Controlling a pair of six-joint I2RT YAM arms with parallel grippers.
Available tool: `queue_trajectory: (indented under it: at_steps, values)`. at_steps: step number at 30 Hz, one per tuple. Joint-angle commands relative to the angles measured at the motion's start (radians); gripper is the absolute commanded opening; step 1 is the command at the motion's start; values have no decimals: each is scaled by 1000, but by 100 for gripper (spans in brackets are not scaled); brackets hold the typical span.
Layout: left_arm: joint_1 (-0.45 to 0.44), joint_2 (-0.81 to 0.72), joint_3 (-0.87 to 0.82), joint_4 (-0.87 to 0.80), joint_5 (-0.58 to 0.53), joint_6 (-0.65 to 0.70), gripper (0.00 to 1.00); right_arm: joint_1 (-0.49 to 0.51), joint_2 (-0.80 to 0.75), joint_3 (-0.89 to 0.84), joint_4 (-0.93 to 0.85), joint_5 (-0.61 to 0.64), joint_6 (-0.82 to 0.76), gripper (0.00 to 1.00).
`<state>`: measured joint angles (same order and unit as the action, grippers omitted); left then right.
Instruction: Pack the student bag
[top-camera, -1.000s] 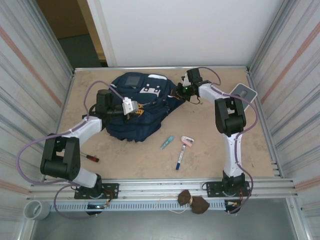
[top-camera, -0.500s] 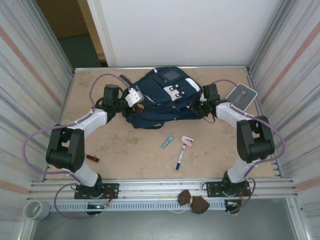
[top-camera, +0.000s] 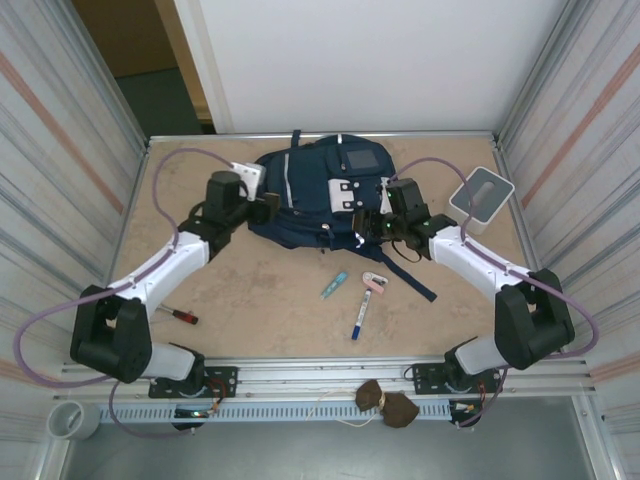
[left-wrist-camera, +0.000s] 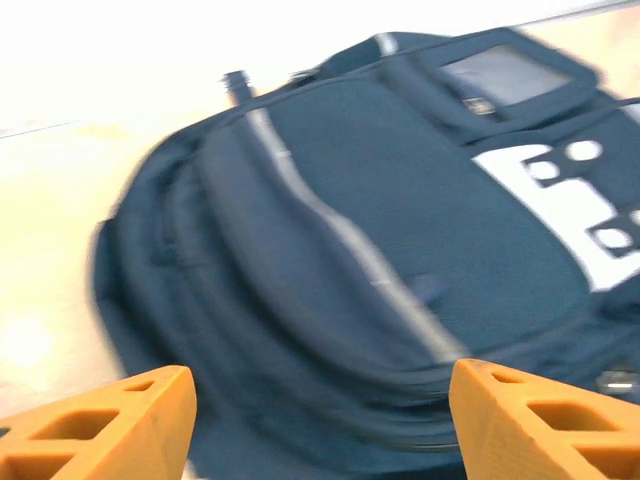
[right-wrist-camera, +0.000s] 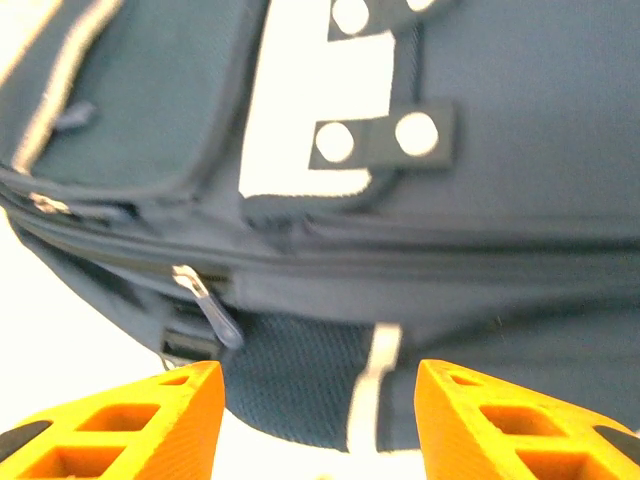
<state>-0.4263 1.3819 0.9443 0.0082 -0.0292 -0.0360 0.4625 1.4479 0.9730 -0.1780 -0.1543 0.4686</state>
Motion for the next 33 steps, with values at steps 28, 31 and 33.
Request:
queue_trajectory:
  at_steps: [28, 31, 33]
  values:
    - [-251, 437, 280, -105, -564, 77, 99, -111, 285, 22, 176, -106, -8, 55]
    - [-231, 408, 264, -103, -571, 64, 99, -114, 285, 14, 176, -99, -10, 55]
    - [-225, 382, 243, -103, -557, 52, 98, -116, 285, 9, 173, -97, -10, 55]
